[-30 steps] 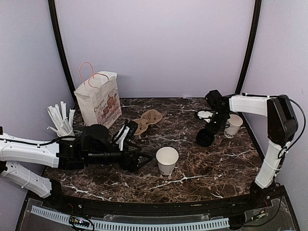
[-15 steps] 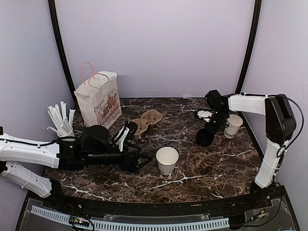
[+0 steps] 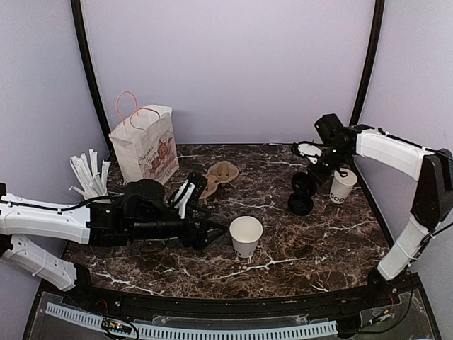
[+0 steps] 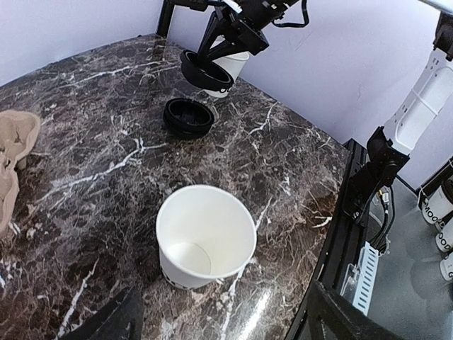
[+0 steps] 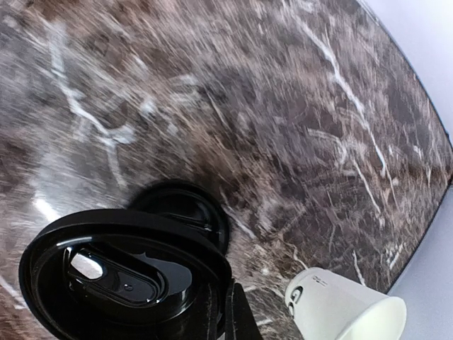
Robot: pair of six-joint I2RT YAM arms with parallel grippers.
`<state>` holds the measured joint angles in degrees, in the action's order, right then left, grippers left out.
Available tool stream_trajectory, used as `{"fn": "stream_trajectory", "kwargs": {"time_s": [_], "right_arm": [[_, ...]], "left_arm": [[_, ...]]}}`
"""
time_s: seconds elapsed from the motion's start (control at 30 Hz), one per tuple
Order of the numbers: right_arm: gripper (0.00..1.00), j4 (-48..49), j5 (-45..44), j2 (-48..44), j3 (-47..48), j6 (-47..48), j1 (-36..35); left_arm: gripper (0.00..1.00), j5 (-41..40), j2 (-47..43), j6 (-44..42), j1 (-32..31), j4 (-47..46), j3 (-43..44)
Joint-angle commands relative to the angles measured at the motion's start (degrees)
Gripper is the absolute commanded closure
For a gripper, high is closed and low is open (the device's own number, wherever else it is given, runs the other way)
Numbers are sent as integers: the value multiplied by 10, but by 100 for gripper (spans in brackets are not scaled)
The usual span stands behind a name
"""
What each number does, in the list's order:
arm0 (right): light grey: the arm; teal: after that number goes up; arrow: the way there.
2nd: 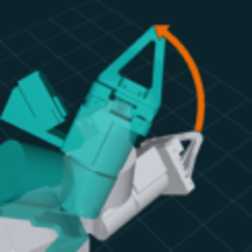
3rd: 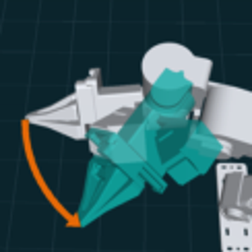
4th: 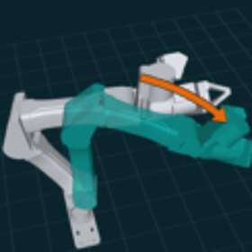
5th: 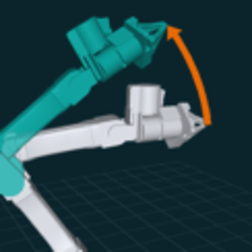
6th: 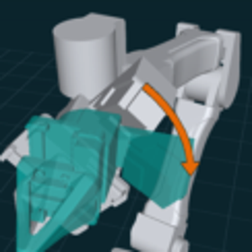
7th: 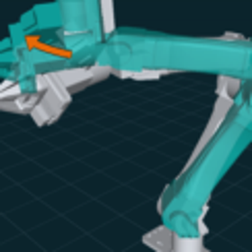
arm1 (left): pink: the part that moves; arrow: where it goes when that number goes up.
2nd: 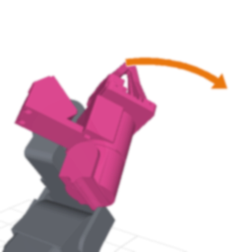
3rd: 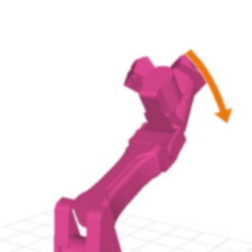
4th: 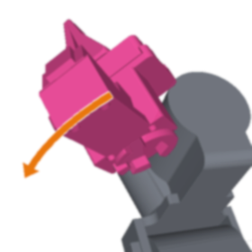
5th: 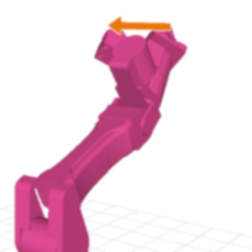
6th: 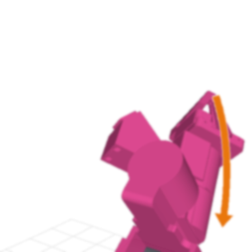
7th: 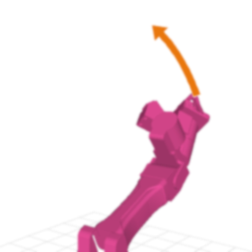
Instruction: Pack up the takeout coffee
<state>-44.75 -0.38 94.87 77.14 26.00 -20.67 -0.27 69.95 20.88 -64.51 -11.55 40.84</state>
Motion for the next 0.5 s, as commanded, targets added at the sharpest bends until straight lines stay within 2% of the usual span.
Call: {"fn": "stream_trajectory", "kwargs": {"time_s": [0.0, 0.17, 0.27, 0.37, 0.47], "right_arm": [[100, -20, 174, -74, 8, -16, 2], [100, -11, 395, -131, 10, -31, 0], [100, -6, 462, -155, 15, -39, -1], [100, 23, 509, -174, 7, -67, -1], [100, 38, 562, -182, -3, -82, -1]], "left_arm": [[17, -4, 28, -57, 0, -19, 54], [6, -53, 69, -154, -15, -112, 93], [2, -62, 95, -238, -16, -145, 130], [2, -42, 137, -296, -17, -165, 192], [2, -24, 157, -360, -23, -221, 214]]}}
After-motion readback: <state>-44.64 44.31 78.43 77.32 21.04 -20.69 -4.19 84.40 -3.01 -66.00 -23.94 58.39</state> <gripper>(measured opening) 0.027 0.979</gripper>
